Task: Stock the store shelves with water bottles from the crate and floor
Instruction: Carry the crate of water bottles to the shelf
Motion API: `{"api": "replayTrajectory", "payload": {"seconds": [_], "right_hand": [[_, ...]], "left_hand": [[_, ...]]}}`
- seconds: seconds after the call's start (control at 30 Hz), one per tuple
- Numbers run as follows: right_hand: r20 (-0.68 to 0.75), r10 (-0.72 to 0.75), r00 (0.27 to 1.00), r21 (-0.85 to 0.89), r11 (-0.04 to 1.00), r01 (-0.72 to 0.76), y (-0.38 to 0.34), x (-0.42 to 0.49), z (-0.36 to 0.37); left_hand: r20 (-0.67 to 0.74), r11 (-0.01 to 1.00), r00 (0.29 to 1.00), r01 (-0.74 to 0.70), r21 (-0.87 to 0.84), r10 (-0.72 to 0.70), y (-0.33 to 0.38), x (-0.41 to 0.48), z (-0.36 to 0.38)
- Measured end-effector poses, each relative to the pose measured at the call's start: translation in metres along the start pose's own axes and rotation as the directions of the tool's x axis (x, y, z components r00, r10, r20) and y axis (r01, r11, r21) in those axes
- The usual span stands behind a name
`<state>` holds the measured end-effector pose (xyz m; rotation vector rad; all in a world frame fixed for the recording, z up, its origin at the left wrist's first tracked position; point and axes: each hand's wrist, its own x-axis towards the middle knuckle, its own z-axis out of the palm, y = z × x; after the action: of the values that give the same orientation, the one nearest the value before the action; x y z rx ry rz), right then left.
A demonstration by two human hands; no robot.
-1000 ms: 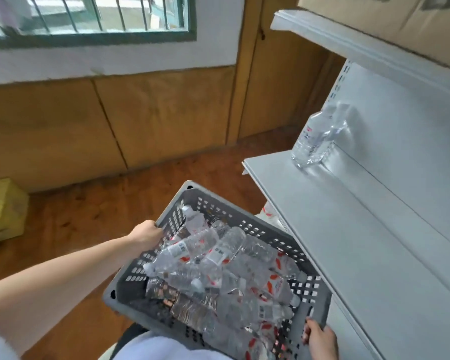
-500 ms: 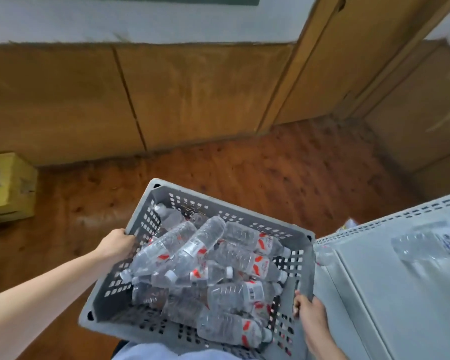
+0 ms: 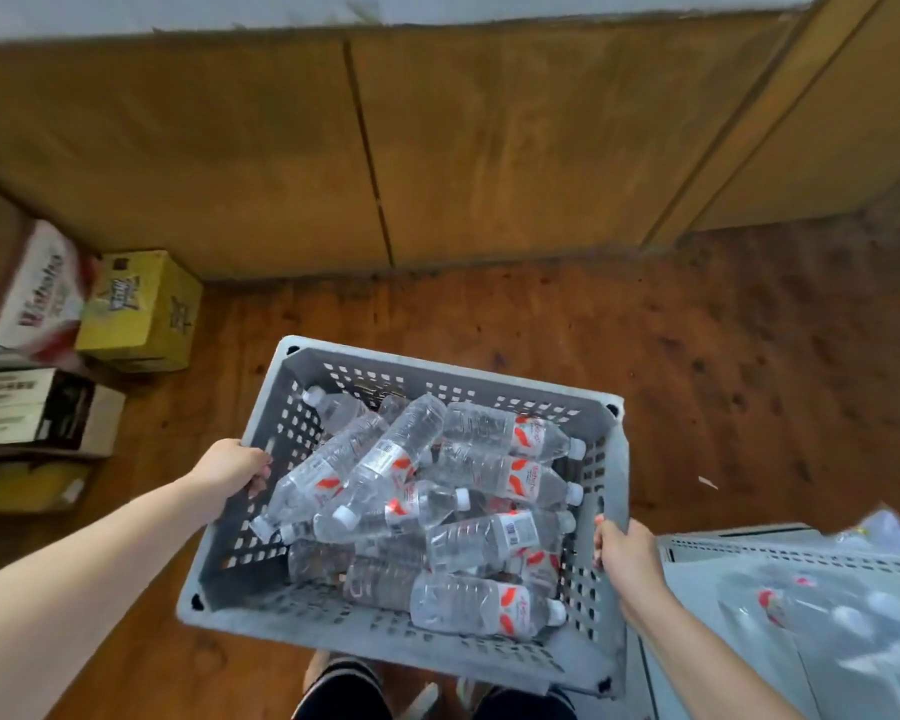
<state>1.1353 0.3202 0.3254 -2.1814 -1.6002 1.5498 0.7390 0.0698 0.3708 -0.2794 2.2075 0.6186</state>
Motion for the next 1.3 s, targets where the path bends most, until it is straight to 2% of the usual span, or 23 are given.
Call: {"api": "replayTrajectory", "payload": {"seconds": [0.3,0.5,0.63,0.77,0.83,0.93,1.0,1.07,1.13,1.2,1.23,1.3], "right_hand": [[0.034,0.116,0.993,-0.07,0.991,-0.114,0.056,0.102,0.142],[0.018,0.183,0.983,-0.115,0.977,-0.18,0.138,0.199,0.244],[0.026,0.233,0.972,-0.13,0.965,-0.228,0.184,0.25,0.29],[-0.007,0.247,0.969,-0.129,0.961,-0.246,0.216,0.261,0.304],[0.034,0.273,0.961,-0.127,0.955,-0.267,0.216,0.26,0.303],[0.075,0.297,0.952,-0.144,0.948,-0.285,0.205,0.259,0.297],[0.057,0.273,0.96,-0.229,0.94,-0.254,0.193,0.249,0.295],[0.012,0.166,0.986,-0.306,0.939,-0.155,0.18,0.23,0.295],[-0.025,0.027,0.999,-0.343,0.939,-0.034,0.177,0.208,0.296],[-0.03,-0.048,0.998,-0.346,0.937,0.035,0.183,0.181,0.292],[0.007,-0.063,0.998,-0.347,0.936,0.061,0.191,0.167,0.291],[0.115,0.014,0.993,-0.334,0.942,0.025,0.204,0.142,0.291]], "left_hand": [[0.104,0.984,0.991,0.1,-0.144,-0.085,-0.088,0.213,0.072],[0.146,0.972,0.972,0.2,-0.12,-0.182,-0.187,0.35,0.143],[0.132,0.957,0.958,0.269,-0.11,-0.255,-0.234,0.4,0.182],[0.076,0.961,0.965,0.256,-0.108,-0.249,-0.249,0.4,0.205],[0.083,0.95,0.959,0.279,-0.143,-0.269,-0.248,0.397,0.205],[0.098,0.961,0.959,0.271,-0.06,-0.265,-0.233,0.385,0.199],[0.017,0.984,0.986,0.163,0.072,-0.165,-0.218,0.364,0.199],[-0.094,0.989,0.995,-0.009,0.146,0.024,-0.208,0.337,0.203],[-0.147,0.975,0.97,-0.17,0.145,0.191,-0.205,0.309,0.209],[-0.109,0.96,0.958,-0.252,0.121,0.265,-0.208,0.281,0.215],[-0.044,0.96,0.963,-0.262,0.098,0.267,-0.211,0.268,0.218],[0.193,0.969,0.964,-0.21,0.128,0.184,-0.22,0.247,0.226]]}}
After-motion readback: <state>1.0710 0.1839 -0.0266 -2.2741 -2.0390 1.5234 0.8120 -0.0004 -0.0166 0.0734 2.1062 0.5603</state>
